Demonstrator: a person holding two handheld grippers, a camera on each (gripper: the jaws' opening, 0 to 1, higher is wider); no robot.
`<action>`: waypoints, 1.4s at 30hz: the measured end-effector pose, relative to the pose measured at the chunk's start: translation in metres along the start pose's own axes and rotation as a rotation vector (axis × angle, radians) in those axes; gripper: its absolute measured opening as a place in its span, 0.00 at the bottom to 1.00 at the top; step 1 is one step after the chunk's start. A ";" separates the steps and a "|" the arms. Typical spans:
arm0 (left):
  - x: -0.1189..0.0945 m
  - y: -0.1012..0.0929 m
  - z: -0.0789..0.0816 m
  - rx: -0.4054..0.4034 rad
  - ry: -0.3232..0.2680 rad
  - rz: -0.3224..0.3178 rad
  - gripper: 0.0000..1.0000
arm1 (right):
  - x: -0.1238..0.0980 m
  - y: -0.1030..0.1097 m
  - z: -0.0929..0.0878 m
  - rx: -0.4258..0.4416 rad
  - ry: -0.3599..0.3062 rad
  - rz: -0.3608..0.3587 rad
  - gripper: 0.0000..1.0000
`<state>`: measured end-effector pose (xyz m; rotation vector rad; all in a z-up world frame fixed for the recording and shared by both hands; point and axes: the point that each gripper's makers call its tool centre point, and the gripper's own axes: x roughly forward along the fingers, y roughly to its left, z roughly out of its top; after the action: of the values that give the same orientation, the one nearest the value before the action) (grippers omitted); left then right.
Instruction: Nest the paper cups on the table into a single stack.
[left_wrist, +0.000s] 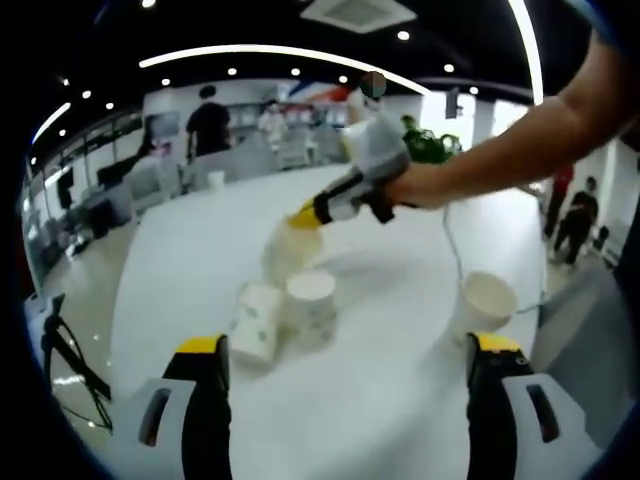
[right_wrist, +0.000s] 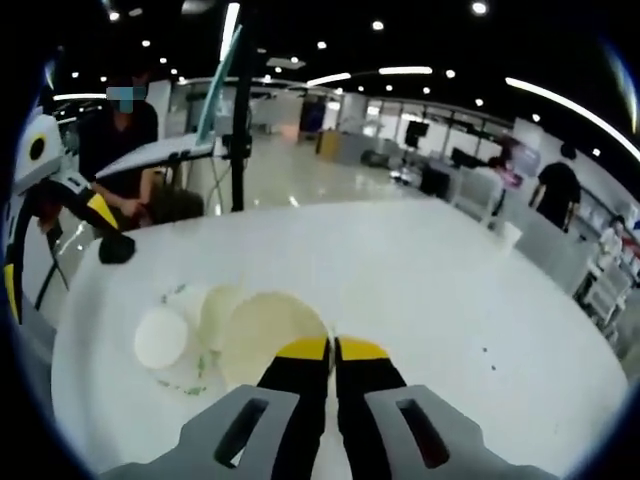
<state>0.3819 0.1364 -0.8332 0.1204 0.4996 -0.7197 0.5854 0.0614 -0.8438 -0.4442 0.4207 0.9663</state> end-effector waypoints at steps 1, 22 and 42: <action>0.000 0.000 0.001 0.002 -0.002 0.000 0.96 | -0.002 -0.001 0.003 0.004 0.007 0.005 0.00; -0.008 -0.002 0.005 -0.012 -0.031 0.002 0.96 | -0.055 -0.035 0.030 -0.055 0.155 0.042 0.00; -0.003 -0.012 0.015 0.010 -0.036 0.001 0.96 | -0.098 -0.081 0.047 -0.053 0.329 0.116 0.00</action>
<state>0.3777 0.1254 -0.8181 0.1174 0.4618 -0.7220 0.6118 -0.0208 -0.7387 -0.6360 0.7252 1.0211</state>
